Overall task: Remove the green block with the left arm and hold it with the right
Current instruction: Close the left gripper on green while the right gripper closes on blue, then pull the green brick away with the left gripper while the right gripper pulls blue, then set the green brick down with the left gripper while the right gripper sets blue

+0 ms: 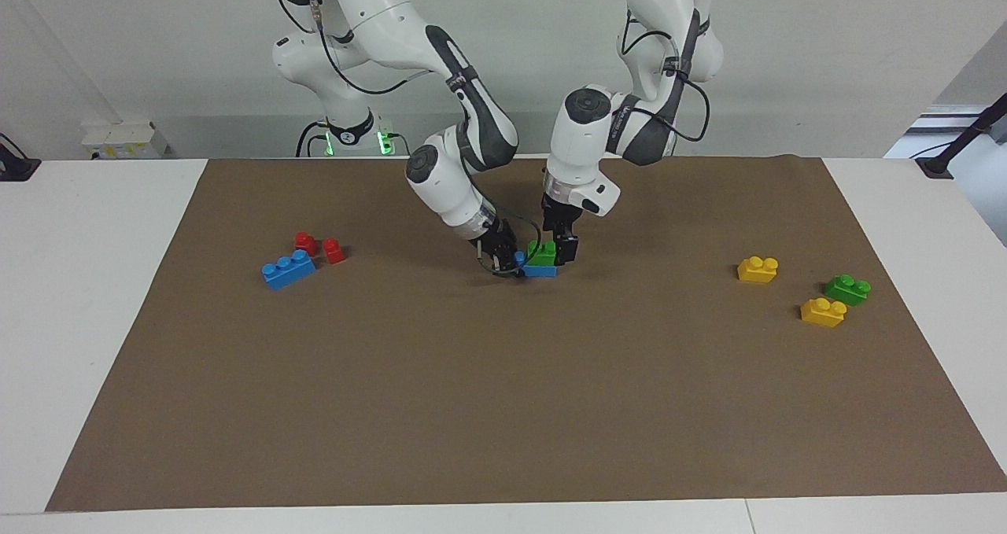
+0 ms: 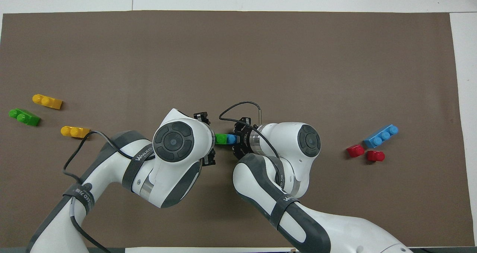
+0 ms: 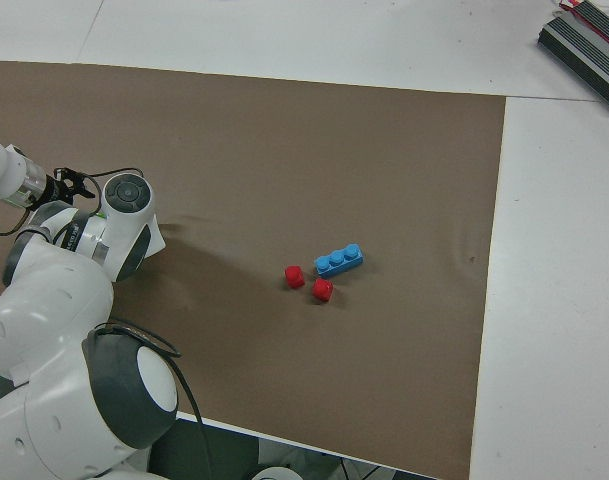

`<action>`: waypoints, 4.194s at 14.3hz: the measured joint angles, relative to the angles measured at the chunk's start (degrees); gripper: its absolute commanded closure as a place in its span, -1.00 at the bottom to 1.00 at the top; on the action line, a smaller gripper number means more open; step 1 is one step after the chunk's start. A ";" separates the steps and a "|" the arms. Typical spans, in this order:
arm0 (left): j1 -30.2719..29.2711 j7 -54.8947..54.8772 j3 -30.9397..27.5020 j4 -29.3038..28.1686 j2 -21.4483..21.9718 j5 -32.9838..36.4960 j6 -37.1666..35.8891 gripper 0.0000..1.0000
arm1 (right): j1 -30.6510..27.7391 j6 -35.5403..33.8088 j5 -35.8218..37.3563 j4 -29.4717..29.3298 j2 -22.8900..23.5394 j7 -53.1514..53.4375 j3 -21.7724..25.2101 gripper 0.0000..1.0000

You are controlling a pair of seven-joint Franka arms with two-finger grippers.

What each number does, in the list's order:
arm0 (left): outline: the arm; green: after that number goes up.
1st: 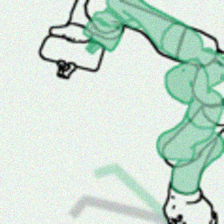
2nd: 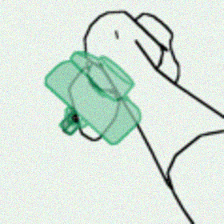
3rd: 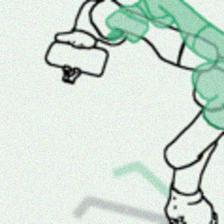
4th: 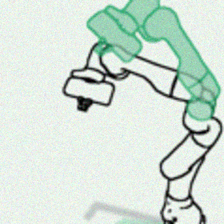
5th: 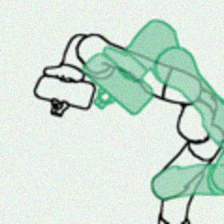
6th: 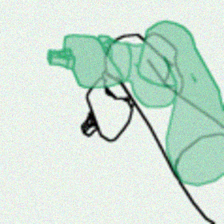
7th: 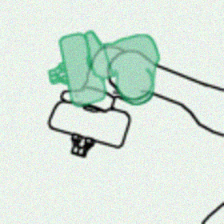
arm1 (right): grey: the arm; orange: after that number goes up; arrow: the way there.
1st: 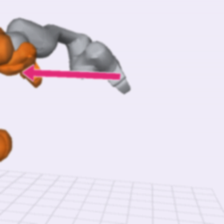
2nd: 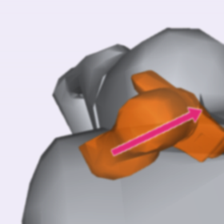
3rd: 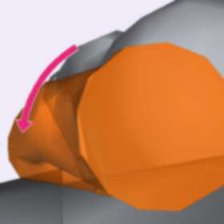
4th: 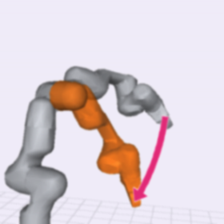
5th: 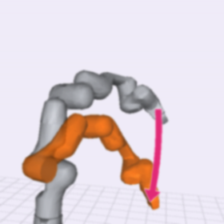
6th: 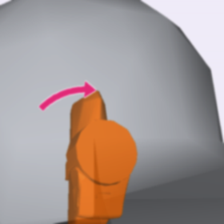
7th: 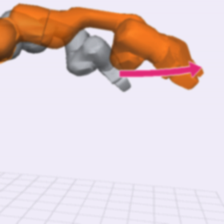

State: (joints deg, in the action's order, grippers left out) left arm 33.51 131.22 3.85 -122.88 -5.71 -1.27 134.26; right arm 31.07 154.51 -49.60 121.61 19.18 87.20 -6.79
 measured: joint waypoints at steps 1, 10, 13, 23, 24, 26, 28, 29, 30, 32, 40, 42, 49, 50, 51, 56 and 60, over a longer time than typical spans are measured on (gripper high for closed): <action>0.03 0.00 0.08 -0.15 -0.13 0.00 0.02 -1.00 | 0.00 0.00 0.00 0.00 0.00 -0.04 0.00 1.00; 0.25 0.91 0.18 -0.54 -1.36 3.18 1.71 1.00 | 0.00 0.00 0.00 -0.01 0.00 -0.99 0.00 1.00; 0.76 0.93 0.27 -0.58 -1.35 4.08 2.12 1.00 | -0.04 0.42 0.00 -0.08 0.07 -2.11 0.16 1.00; 0.16 0.25 -0.15 -0.12 2.92 4.33 -0.57 1.00 | 0.00 0.54 0.00 -0.71 0.07 -2.25 0.17 1.00; -0.51 -0.37 -0.32 0.25 4.62 4.33 -2.28 1.00 | -0.02 0.52 0.00 -0.72 0.07 -2.25 0.17 1.00; -2.14 -2.28 -0.66 0.97 7.78 4.33 -5.84 1.00 | -0.92 -1.10 0.00 -1.16 -0.19 -2.25 0.29 1.00; -4.59 -5.61 -0.86 1.26 10.40 4.15 -8.51 1.00 | -4.54 -7.33 0.49 -3.09 -1.56 -3.23 0.67 1.00; -6.19 -8.42 -0.99 1.32 11.47 3.46 -9.86 1.00 | -7.60 -11.02 1.92 -4.35 -2.65 -4.58 0.82 1.00; -8.06 -12.02 -1.12 1.47 12.35 2.33 -11.28 1.00 | -11.01 -14.38 3.86 -5.40 -3.90 -6.04 0.93 1.00; -12.95 -21.04 -1.35 2.68 13.58 -0.30 -15.00 1.00 | -18.03 -20.90 7.29 -6.57 -6.42 -10.73 1.22 1.00; -30.40 -53.76 -1.76 6.35 13.80 -4.65 -21.34 1.00 | -39.20 -40.05 11.63 -11.14 -5.97 -28.69 1.46 1.00; -33.29 -60.82 -1.83 6.31 12.82 -4.83 -21.34 1.00 | -40.77 -40.29 11.65 -11.93 -3.49 -32.07 1.46 1.00; -38.57 -73.18 -1.87 6.66 1.71 -4.90 -10.35 1.00 | -45.69 -40.28 11.65 -12.67 3.13 -40.60 1.46 0.99; -38.75 -73.54 -1.86 7.47 0.12 -4.87 -9.49 1.00 | -45.67 -40.28 11.65 -12.67 3.31 -40.60 1.43 0.93; -38.84 -73.79 -1.85 8.61 -1.46 -4.81 -8.77 1.00 | -45.65 -40.14 11.65 -12.66 3.33 -40.60 1.35 0.87; -39.24 -75.88 -1.86 12.45 -9.74 -2.07 -3.40 1.00 | -44.33 -36.49 11.65 -11.67 3.41 -39.14 1.20 0.58; -39.24 -76.08 -1.86 16.14 -16.01 -0.24 -1.05 1.00 | -43.93 -34.16 11.65 -10.55 3.44 -38.93 1.17 0.46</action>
State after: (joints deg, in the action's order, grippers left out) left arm -5.73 55.14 1.99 -106.74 -21.72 -1.51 133.21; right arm -12.85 120.36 -37.94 111.06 22.62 48.26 -5.63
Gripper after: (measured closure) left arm 0.656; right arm 0.656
